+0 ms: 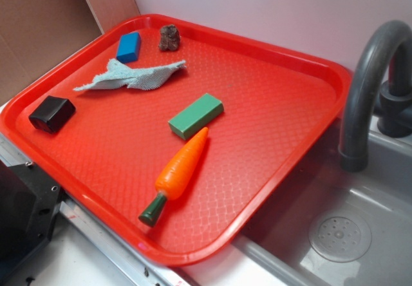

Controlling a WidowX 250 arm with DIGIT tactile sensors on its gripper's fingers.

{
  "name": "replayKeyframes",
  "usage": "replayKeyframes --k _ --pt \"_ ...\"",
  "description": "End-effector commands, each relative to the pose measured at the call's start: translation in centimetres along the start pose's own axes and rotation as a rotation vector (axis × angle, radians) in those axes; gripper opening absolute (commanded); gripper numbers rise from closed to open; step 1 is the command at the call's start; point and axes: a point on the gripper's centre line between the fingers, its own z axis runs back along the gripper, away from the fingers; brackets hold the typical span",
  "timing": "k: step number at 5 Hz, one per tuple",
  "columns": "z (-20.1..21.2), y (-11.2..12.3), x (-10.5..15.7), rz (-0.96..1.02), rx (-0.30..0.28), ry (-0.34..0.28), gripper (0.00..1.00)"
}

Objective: Grab the blue block.

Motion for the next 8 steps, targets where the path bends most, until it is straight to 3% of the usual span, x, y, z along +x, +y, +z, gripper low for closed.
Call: replayKeyframes --k 1,2,3,4,5,6,7,8 --pt "0.0 0.0 0.0 0.000 0.000 0.000 1.00" --pt "-1.4 1.6 2.1 0.121 0.048 -0.096 1.00" --pt "-4.1 4.3 4.0 0.288 0.094 -0.147 1.00" --pt "-6.5 6.5 5.0 0.436 0.096 -0.233 1.00" --pt "-8.8 9.1 6.9 0.545 0.104 -0.240 1.00" --pt "-11.3 11.2 9.6 0.627 0.153 -0.258 1.00" --pt "-13.2 11.8 11.5 0.672 0.171 -0.252 1.00" --pt "-15.7 12.0 12.7 0.656 0.085 -0.167 1.00"
